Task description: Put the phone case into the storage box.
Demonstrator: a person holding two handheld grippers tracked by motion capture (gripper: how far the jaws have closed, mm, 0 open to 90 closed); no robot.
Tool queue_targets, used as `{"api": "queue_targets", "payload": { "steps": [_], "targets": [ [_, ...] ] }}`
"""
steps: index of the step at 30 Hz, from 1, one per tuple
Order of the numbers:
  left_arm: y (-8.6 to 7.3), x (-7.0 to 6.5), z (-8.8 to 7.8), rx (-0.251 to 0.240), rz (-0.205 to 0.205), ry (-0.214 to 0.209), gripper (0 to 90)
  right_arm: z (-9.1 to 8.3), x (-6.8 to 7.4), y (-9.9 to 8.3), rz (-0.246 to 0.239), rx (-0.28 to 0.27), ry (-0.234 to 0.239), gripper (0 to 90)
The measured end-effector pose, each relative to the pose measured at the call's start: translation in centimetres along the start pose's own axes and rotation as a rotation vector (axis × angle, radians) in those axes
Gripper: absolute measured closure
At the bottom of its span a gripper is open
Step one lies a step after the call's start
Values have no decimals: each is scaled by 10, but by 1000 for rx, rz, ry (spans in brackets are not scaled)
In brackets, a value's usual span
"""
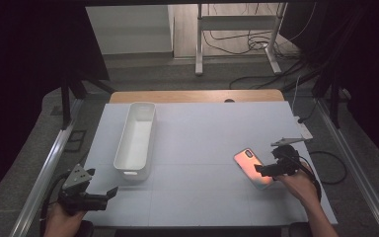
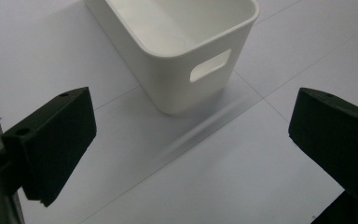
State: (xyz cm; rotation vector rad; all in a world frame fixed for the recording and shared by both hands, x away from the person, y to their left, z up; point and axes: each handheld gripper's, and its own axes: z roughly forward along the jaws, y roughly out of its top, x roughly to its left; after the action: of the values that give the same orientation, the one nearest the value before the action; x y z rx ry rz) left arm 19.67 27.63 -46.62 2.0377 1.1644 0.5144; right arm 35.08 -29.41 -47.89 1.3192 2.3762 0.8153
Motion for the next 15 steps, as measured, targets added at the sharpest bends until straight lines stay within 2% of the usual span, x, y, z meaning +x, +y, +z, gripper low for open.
{"api": "queue_targets", "payload": {
  "steps": [15],
  "targets": [
    [0,0,0,1,-3,-2,15,22,-7,-12,18,119,1,0]
  ]
}}
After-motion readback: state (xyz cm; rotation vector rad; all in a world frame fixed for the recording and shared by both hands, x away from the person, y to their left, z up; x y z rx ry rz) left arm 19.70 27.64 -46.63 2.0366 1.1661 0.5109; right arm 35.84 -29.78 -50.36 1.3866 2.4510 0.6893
